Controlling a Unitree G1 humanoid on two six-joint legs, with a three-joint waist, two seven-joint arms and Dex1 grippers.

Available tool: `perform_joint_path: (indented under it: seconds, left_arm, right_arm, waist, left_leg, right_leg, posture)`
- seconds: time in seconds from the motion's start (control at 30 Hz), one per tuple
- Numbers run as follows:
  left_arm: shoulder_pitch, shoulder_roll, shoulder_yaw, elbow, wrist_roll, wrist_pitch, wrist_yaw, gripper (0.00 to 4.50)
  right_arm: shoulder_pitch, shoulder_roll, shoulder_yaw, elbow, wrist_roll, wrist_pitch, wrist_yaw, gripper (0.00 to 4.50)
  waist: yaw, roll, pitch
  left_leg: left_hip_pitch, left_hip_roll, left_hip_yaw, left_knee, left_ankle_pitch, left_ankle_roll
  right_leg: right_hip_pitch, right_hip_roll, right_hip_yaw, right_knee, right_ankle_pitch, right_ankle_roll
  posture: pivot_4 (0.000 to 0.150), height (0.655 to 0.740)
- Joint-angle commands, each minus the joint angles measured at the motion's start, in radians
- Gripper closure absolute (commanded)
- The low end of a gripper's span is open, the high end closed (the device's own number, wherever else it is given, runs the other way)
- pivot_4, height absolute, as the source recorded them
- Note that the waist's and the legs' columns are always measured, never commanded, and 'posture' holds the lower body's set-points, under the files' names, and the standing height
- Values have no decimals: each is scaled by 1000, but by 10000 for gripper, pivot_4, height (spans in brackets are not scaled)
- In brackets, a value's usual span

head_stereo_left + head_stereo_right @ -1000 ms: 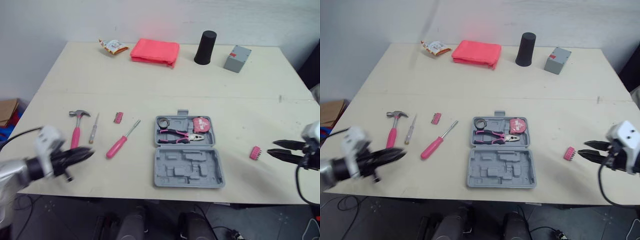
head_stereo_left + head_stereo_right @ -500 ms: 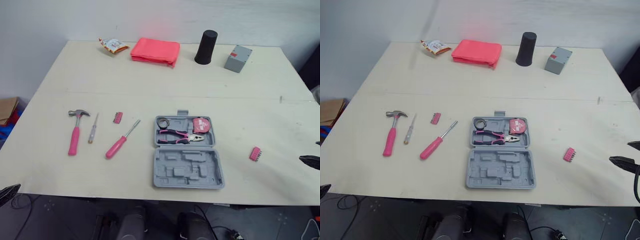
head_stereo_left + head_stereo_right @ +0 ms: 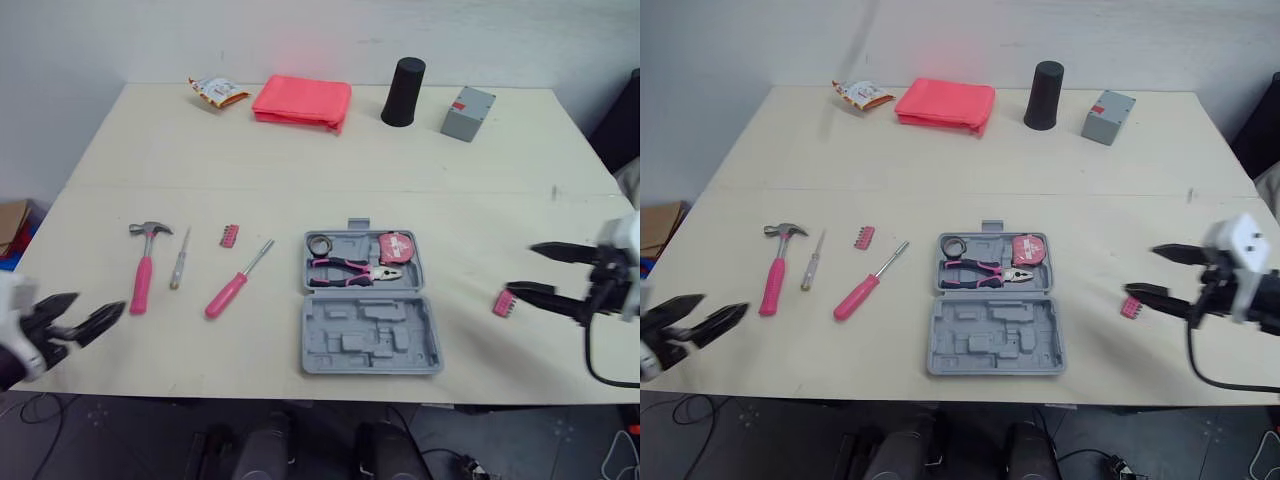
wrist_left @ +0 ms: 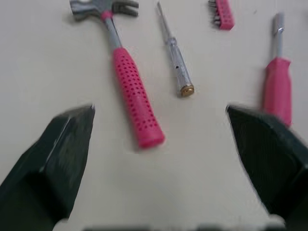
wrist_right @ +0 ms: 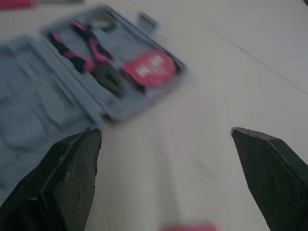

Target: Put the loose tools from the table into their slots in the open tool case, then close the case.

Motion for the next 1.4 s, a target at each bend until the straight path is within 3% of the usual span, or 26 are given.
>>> perform_joint_path:
  seconds: [0.03,0.23,0.6,0.7,0.87,0.97,1.07,1.13,1.27,1.33,1.4]
  left_arm:
    - [-101,-28,-81,-52,19,147,164,634]
    - [-232,-104,-251,33,107,180,308,634]
    - [-303,-138,-433,208,206,51,324,634]
    - [-324,-154,-432,247,218,31,333,9154]
    - [-338,-177,-408,259,215,36,335,32966]
    - [-330,-191,-395,245,217,39,341,44625]
    - [-327,-180,-396,204,223,21,332,44625]
    - [-341,-116,-417,154,219,-2,283,44625]
    - [-430,87,-538,67,144,-34,31,44625]
    - [-489,200,-652,37,103,-41,-134,44625]
    - [-597,245,-790,49,75,-39,-270,44625]
  right_arm:
    - [-121,52,81,-213,155,106,-98,0]
    - [-329,177,228,-234,236,170,-180,0]
    - [-424,232,321,-189,231,164,-148,0]
    - [-438,240,326,-183,236,166,-138,0]
    - [-449,234,329,-174,223,154,-116,0]
    - [-449,226,318,-171,228,152,-104,0]
    - [-447,217,305,-166,231,150,-90,0]
    - [-445,207,300,-163,226,146,-83,0]
    - [-412,159,281,-159,219,147,-63,0]
    - [-367,106,267,-166,204,150,-41,0]
    - [-293,42,247,-179,197,163,-12,0]
  waist:
    - [1,0,0]
    - [3,-6,0]
    - [3,-7,0]
    - [5,-7,0]
    - [8,-7,0]
    - [8,-7,0]
    - [7,-7,0]
    - [7,-7,0]
    - [4,-11,2]
    - [6,-11,2]
    - [9,-10,2]
  left_leg:
    - [0,0,0,0,1,-1]
    - [0,2,6,0,5,-2]
    - [1,3,13,1,4,1]
    - [2,4,13,2,4,1]
    - [1,3,13,3,3,3]
    - [1,3,13,5,1,4]
    - [1,3,14,6,0,4]
    - [1,3,14,6,0,4]
    - [-1,4,15,6,-3,-2]
    - [-2,4,15,6,-3,-3]
    - [-2,3,17,6,-5,-3]
  right_leg:
    - [0,2,1,0,0,0]
    - [-3,12,9,0,0,0]
    - [-5,11,15,0,2,2]
    - [-5,11,15,1,2,1]
    - [-5,10,15,1,2,2]
    - [-5,10,15,0,3,2]
    - [-4,10,15,0,3,2]
    - [-4,10,15,0,3,3]
    - [-6,11,15,0,3,2]
    - [-7,11,15,-1,3,2]
    - [-7,11,15,-2,3,2]
  posture:
    - [1500,7355]
    - [1500,7355]
    - [1500,7355]
    - [1500,7355]
    - [1500,7355]
    - [1500,7355]
    - [1500,7355]
    - [1500,7355]
    - [1500,7355]
    - [1500,7355]
    - [1500,7355]
